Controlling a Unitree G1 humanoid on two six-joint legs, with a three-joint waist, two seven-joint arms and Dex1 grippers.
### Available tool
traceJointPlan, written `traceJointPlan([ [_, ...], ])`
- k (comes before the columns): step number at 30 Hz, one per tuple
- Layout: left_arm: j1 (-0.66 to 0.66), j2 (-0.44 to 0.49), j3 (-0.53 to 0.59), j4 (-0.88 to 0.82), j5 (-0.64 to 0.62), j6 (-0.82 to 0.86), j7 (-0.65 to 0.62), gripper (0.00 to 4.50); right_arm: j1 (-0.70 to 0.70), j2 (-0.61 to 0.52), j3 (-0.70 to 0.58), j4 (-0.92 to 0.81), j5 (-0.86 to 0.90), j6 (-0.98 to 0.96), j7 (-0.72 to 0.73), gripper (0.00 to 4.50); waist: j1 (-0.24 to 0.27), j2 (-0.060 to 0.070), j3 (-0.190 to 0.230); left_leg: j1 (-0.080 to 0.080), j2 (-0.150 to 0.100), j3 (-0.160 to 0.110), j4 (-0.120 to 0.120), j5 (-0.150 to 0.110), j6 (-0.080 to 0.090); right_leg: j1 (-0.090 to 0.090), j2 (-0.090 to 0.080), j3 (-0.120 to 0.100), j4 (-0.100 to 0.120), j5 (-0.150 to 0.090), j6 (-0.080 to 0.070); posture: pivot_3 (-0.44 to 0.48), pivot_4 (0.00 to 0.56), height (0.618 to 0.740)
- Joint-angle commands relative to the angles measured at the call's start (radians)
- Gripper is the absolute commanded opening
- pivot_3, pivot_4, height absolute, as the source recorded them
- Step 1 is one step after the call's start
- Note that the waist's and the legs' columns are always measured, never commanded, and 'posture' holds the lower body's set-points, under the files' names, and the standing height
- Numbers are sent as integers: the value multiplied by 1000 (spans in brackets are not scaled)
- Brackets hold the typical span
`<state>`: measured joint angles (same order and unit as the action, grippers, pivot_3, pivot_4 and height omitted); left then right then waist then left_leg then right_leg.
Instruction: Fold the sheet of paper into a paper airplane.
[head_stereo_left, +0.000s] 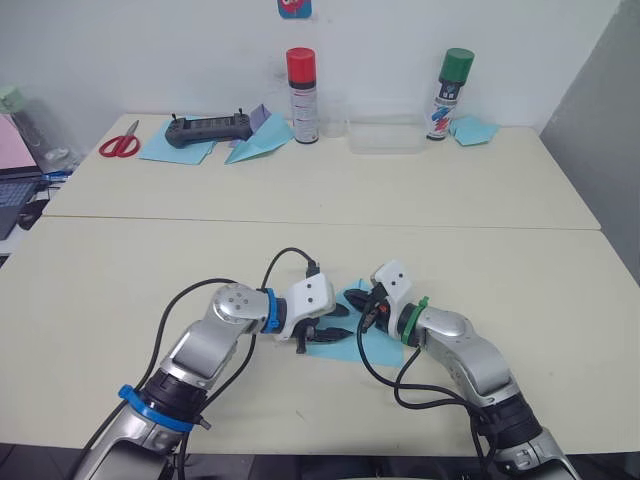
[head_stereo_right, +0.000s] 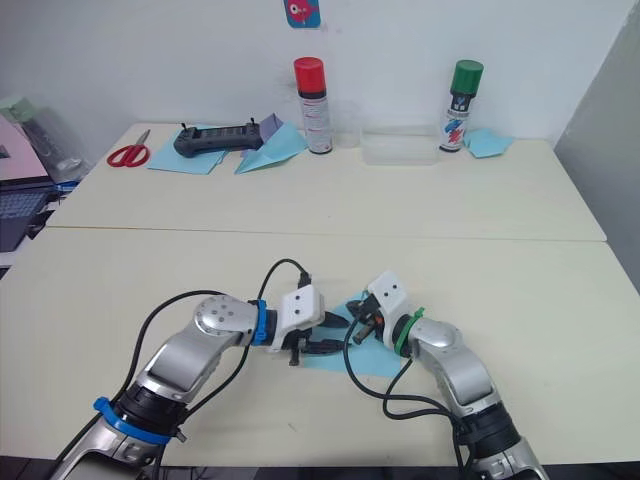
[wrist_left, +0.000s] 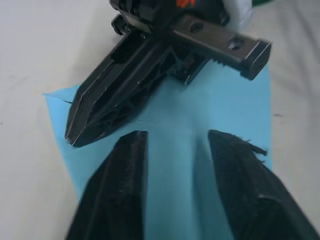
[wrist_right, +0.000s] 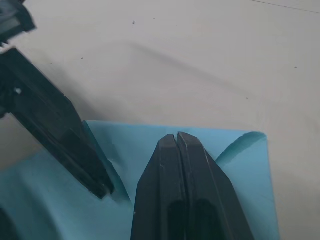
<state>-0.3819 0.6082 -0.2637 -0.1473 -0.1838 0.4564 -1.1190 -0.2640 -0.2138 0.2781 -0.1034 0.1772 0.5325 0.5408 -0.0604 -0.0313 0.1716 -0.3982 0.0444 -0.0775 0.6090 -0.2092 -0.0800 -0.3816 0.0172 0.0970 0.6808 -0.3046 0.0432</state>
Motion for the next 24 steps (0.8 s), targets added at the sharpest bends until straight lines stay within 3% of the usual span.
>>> traceJointPlan([
  [1, -29, 76, 157, 24, -99, 65, -28, 3422, 17, -9, -1, 31, -18, 13, -14, 0, 0, 0, 0, 0, 0, 0, 0, 0, 0, 0, 0, 0, 0, 0, 0, 0, 150, 740],
  [2, -30, 89, 182, 51, -113, 68, -27, 3732, 18, -9, -1, 29, -17, 14, -13, 0, 0, 0, 0, 0, 0, 0, 0, 0, 0, 0, 0, 0, 0, 0, 0, 0, 150, 740],
  [10, -20, -1, 154, 124, -69, -22, 75, 3732, 30, -13, -11, 5, -7, 21, -8, 0, 3, 0, 0, -1, -1, 0, 0, 0, 0, 0, -1, 0, 0, 0, 0, 0, 150, 740],
  [15, -9, -47, 76, 130, -3, -87, 113, 2603, 33, -24, -22, -11, 1, 27, 0, 0, 3, 0, 0, -1, -1, 0, 0, 0, 0, 0, -1, 0, 0, 0, 0, 0, 150, 740],
  [23, 11, -70, 59, 96, -27, -60, 107, 32, 40, -30, -24, -27, 2, 39, -3, 0, 3, 0, 0, -1, -1, 0, 0, 0, 0, 0, -1, 0, 0, 0, 0, 0, 150, 740],
  [24, 13, -71, 55, 90, -29, -59, 106, 32, 41, -29, -25, -28, 2, 41, -3, 0, 3, 0, 0, -1, -1, 0, 0, 0, 0, 0, -1, 0, -1, 0, 0, 0, 150, 740],
])
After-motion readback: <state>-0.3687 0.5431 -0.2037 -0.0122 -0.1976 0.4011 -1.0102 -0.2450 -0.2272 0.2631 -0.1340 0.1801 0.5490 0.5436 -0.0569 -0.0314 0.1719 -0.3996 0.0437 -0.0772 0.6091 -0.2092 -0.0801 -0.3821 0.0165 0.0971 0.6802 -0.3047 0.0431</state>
